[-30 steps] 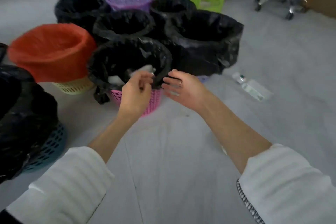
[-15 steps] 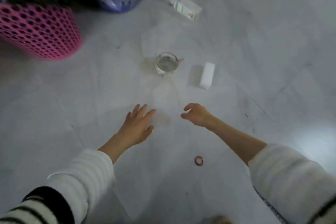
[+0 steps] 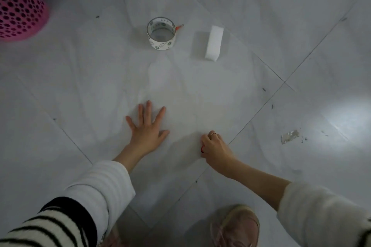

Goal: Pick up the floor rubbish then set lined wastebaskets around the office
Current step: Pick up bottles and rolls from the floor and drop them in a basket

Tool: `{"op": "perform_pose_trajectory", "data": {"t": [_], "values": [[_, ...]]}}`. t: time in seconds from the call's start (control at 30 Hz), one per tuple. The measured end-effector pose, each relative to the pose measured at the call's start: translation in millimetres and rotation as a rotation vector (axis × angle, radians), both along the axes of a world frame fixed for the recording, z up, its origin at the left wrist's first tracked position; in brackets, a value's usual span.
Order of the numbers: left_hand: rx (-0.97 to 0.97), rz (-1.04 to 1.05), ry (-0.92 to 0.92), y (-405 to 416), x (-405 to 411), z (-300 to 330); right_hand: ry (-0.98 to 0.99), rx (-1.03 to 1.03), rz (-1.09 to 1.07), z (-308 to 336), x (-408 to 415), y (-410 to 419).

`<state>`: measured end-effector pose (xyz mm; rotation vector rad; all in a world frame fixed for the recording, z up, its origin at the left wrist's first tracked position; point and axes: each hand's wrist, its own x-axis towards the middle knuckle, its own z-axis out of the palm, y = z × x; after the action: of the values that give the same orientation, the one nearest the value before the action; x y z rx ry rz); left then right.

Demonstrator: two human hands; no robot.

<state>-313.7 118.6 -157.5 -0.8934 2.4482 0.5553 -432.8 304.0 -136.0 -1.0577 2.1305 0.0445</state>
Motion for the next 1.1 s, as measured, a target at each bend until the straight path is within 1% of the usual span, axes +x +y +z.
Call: {"op": "perform_pose_trajectory", "data": {"t": [0.1, 0.17, 0.23, 0.33, 0.4, 0.5, 0.57, 0.67, 0.73, 0.83, 0.93, 1.0, 1.1], "values": [[-0.027, -0.005, 0.011, 1, 1, 1, 0.011, -0.002, -0.002, 3, -1, -3], [-0.028, 0.018, 0.061, 0, 3, 1, 0.033, 0.007, -0.017, 8, -9, -15], [-0.071, 0.077, 0.127, -3, -1, 4, 0.019, 0.002, -0.084, 15, -26, -37], [-0.157, 0.249, 0.189, -13, -24, 11, -0.021, -0.154, -0.329, 24, -59, -80], [-0.175, 0.303, 0.236, -29, -50, 18, -0.115, -0.318, -0.602, 33, -78, -106], [-0.258, 0.245, 0.323, -68, -97, 29, -0.333, -0.496, -0.967, 41, -101, -130], [-0.315, 0.145, 0.334, -96, -126, 37, -0.407, -0.553, -1.085, 38, -111, -135], [-0.346, -0.015, 0.296, -131, -158, 38, -0.451, -0.585, -1.158, 33, -120, -137], [-0.343, -0.09, 0.214, -141, -166, 31, -0.474, -0.612, -1.193, 31, -123, -137], [-0.344, -0.08, 0.141, -137, -162, 21, -0.506, -0.657, -1.236, 32, -128, -140], [-0.364, -0.145, 0.088, -124, -142, 16, -0.535, -0.68, -1.251, 35, -130, -148], [-0.328, -0.167, 0.052, -124, -128, 19, -0.539, -0.667, -1.233, 36, -130, -156], [-0.184, -0.205, 0.009, -141, -110, 35, -0.55, -0.636, -1.176, 41, -125, -170]]}}
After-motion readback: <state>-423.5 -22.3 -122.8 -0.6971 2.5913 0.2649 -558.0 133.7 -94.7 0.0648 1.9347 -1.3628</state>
